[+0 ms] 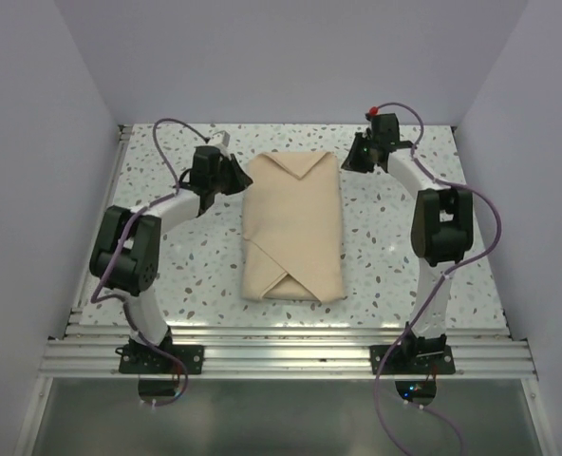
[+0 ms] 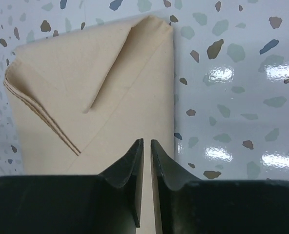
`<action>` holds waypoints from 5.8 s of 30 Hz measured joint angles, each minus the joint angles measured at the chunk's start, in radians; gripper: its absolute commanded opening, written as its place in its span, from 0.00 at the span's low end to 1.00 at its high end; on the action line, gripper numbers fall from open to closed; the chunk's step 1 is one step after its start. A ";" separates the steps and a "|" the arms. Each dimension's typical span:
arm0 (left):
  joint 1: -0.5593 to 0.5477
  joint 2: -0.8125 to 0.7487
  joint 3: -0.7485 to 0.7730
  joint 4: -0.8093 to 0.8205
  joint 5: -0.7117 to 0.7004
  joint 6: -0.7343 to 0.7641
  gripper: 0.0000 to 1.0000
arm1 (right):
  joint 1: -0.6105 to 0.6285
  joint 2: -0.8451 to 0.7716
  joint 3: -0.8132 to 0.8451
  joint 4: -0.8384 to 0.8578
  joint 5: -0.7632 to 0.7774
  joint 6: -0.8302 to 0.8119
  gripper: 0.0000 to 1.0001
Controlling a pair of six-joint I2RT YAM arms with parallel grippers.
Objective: Prepare the surgical pack
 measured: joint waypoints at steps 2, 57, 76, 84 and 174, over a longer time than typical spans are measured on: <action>0.005 0.103 0.091 0.018 0.059 0.001 0.02 | -0.013 0.020 -0.003 0.014 -0.037 0.011 0.08; 0.114 0.625 0.632 -0.023 0.038 0.030 0.39 | -0.061 0.393 0.322 0.092 -0.095 0.178 0.19; 0.122 0.494 0.542 -0.061 -0.016 0.098 0.59 | -0.069 0.252 0.177 0.107 0.001 0.097 0.48; 0.122 0.509 0.546 -0.062 0.008 0.098 0.61 | -0.069 0.306 0.227 0.093 -0.002 0.094 0.48; 0.144 0.751 0.839 0.042 0.166 -0.091 0.00 | -0.064 0.452 0.393 0.362 -0.141 0.324 0.00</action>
